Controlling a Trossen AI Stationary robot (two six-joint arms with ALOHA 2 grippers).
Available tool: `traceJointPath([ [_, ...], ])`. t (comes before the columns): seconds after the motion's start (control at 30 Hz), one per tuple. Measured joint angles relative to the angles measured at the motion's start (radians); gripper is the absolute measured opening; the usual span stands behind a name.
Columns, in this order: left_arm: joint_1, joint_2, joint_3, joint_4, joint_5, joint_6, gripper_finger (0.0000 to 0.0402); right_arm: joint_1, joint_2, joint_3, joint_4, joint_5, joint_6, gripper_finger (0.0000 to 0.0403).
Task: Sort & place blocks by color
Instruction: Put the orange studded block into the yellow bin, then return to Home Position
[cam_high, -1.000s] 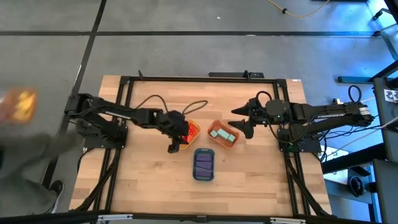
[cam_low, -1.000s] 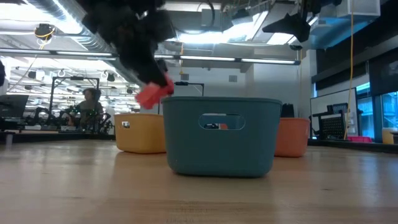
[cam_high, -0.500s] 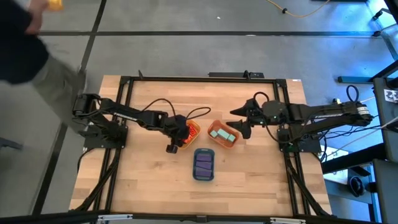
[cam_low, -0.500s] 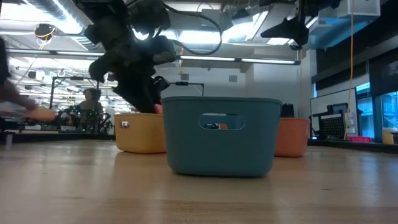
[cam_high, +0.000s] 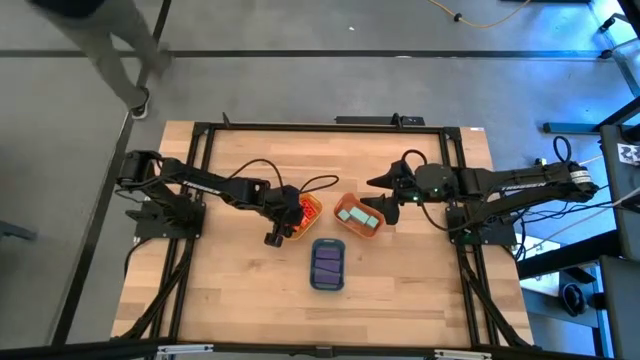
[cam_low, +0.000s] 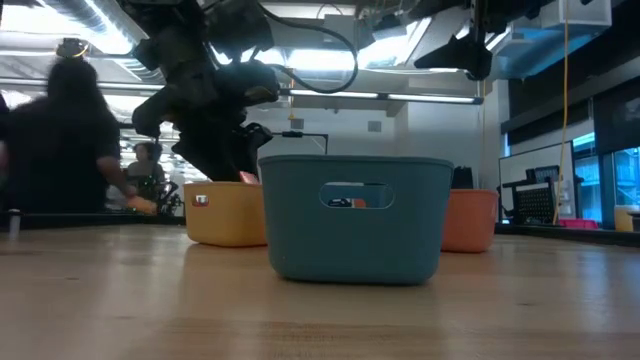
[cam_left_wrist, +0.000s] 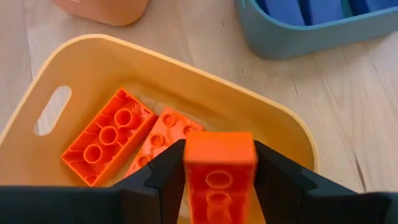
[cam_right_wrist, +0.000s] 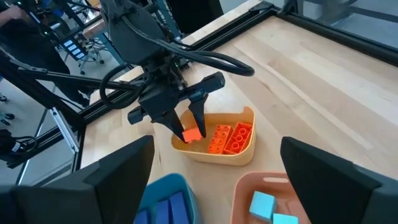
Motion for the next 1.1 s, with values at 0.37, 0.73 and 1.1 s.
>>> traceJointPath([
  [0.37, 0.0, -0.014, 0.007, -0.018, -0.012, -0.002, 0.0167, 0.0, -0.001, 0.0, 0.0, 0.0, 0.0, 0.035],
  [0.73, 0.076, -0.144, 0.244, -0.23, -0.133, 0.005, 0.0164, 0.0, -0.001, 0.0, 0.007, 0.0, -0.003, 0.035],
  [1.1, 0.171, -0.459, 0.263, 0.026, -0.137, -0.175, 0.0148, 0.0, -0.001, 0.0, 0.013, 0.0, -0.005, 0.035],
])
